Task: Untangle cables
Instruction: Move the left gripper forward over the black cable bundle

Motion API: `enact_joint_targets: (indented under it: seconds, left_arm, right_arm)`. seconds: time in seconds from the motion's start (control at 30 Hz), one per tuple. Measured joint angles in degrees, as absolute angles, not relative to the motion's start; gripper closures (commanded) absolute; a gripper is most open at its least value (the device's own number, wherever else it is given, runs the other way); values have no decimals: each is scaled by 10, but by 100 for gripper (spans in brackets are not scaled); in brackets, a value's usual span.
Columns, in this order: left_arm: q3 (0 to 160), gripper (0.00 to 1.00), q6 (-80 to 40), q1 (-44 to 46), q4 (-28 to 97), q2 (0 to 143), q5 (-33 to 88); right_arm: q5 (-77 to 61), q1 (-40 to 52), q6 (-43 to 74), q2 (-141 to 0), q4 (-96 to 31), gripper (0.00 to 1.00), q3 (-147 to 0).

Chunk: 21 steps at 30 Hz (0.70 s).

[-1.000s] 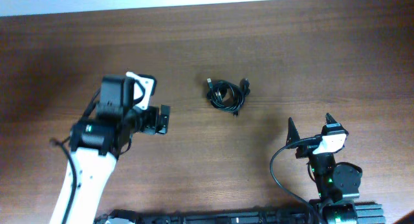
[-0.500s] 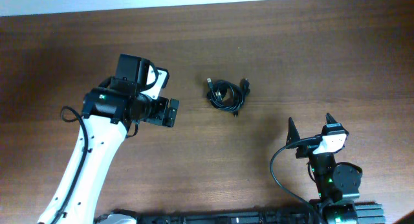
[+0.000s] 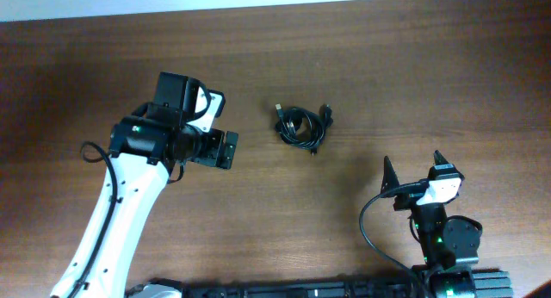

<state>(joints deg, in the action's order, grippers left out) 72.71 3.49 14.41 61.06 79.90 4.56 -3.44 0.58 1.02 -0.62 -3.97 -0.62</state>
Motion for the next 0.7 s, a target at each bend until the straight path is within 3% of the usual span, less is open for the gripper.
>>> enact_joint_targets:
  seconds: [0.7]
  left_arm:
    - [727,1,35,176,561,803,97]
  right_arm:
    - [-34,6,11,-6,-40,1,-6]
